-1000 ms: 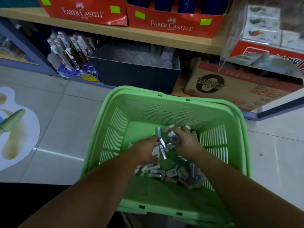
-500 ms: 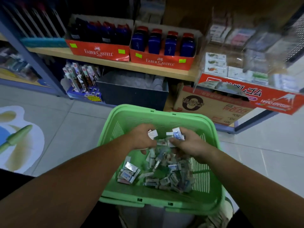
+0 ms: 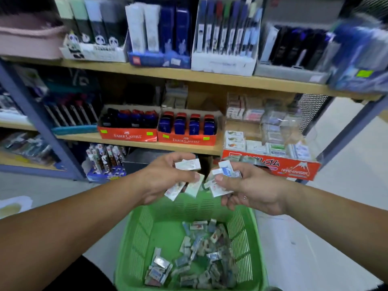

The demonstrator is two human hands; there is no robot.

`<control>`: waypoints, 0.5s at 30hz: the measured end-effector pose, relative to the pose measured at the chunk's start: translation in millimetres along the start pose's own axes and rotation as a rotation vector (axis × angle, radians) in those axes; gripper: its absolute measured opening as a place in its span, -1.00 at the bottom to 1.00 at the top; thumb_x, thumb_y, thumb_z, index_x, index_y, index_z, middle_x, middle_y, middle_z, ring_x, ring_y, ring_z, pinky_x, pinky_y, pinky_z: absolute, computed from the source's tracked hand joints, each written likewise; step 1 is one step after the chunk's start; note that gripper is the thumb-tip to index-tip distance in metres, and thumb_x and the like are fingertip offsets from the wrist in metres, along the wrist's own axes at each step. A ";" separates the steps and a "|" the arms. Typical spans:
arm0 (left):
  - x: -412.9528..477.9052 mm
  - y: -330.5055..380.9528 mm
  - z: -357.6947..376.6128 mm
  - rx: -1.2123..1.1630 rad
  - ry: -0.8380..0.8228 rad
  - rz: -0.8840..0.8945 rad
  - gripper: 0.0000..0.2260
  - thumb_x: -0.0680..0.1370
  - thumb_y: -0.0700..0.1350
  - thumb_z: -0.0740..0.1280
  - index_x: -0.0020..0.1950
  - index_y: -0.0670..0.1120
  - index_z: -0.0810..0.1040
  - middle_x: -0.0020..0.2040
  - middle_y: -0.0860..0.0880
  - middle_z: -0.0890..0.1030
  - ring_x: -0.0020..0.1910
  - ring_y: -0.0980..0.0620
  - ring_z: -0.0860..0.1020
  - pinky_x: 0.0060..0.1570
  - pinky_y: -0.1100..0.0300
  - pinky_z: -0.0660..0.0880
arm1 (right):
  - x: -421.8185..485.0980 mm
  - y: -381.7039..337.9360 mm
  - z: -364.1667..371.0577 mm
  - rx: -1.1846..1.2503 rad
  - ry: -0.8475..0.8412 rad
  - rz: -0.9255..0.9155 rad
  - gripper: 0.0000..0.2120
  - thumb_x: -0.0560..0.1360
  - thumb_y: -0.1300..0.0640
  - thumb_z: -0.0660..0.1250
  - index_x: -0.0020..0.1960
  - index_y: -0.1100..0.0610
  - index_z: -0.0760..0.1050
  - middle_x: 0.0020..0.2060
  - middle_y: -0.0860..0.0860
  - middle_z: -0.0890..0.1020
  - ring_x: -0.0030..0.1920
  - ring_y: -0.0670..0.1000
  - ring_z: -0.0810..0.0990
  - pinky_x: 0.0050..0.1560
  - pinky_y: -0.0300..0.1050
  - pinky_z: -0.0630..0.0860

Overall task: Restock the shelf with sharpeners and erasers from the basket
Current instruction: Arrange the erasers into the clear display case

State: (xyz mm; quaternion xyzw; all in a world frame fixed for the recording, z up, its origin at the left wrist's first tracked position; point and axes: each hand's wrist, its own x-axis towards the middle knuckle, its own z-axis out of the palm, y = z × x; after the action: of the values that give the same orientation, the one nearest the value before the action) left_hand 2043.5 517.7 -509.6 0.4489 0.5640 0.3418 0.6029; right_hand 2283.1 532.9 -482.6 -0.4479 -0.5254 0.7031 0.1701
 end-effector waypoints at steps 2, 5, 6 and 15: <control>-5.3 16.4 3.6 -0.067 -0.006 0.033 -0.51 0.43 -0.27 0.59 0.29 0.07 0.61 0.22 -0.03 0.69 0.22 -0.05 0.64 0.19 0.09 0.52 | -8.0 -12.4 -0.2 0.072 0.025 -0.030 -0.76 0.55 0.12 0.44 0.15 0.22 0.53 -0.14 0.16 0.67 -0.28 0.11 0.59 -0.34 -0.10 0.53; -3.2 31.8 13.3 -0.182 -0.007 0.065 -0.57 0.47 -0.33 0.53 0.28 -0.03 0.60 0.17 -0.18 0.70 0.10 -0.15 0.69 0.09 -0.06 0.63 | -10.4 -19.7 4.3 0.162 0.161 -0.060 -0.71 0.56 0.02 0.45 0.16 0.19 0.55 -0.19 0.12 0.67 -0.34 0.07 0.55 -0.39 -0.12 0.49; -1.3 34.6 17.9 -0.214 -0.013 0.071 -0.58 0.47 -0.34 0.51 0.28 -0.04 0.59 0.14 -0.20 0.71 0.04 -0.15 0.70 0.04 -0.04 0.64 | -8.5 -19.9 6.0 0.186 0.230 -0.065 -0.69 0.58 0.00 0.45 0.20 0.18 0.55 -0.20 0.11 0.68 -0.34 0.07 0.56 -0.39 -0.11 0.50; 47.6 26.8 53.6 -0.199 0.031 0.056 -0.55 0.40 -0.28 0.60 0.21 0.04 0.64 0.07 -0.07 0.74 0.11 -0.11 0.70 0.25 -0.10 0.55 | 20.3 -19.0 -6.3 0.390 0.347 0.001 -0.79 0.65 -0.06 0.36 0.26 -0.06 0.55 -0.07 0.06 0.78 -0.13 0.10 0.77 -0.13 0.12 0.70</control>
State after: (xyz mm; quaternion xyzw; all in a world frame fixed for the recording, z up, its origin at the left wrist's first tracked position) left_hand 2105.1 562.8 -504.7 0.3973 0.5237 0.4197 0.6258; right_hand 2272.8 558.4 -475.1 -0.5207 -0.3426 0.7039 0.3406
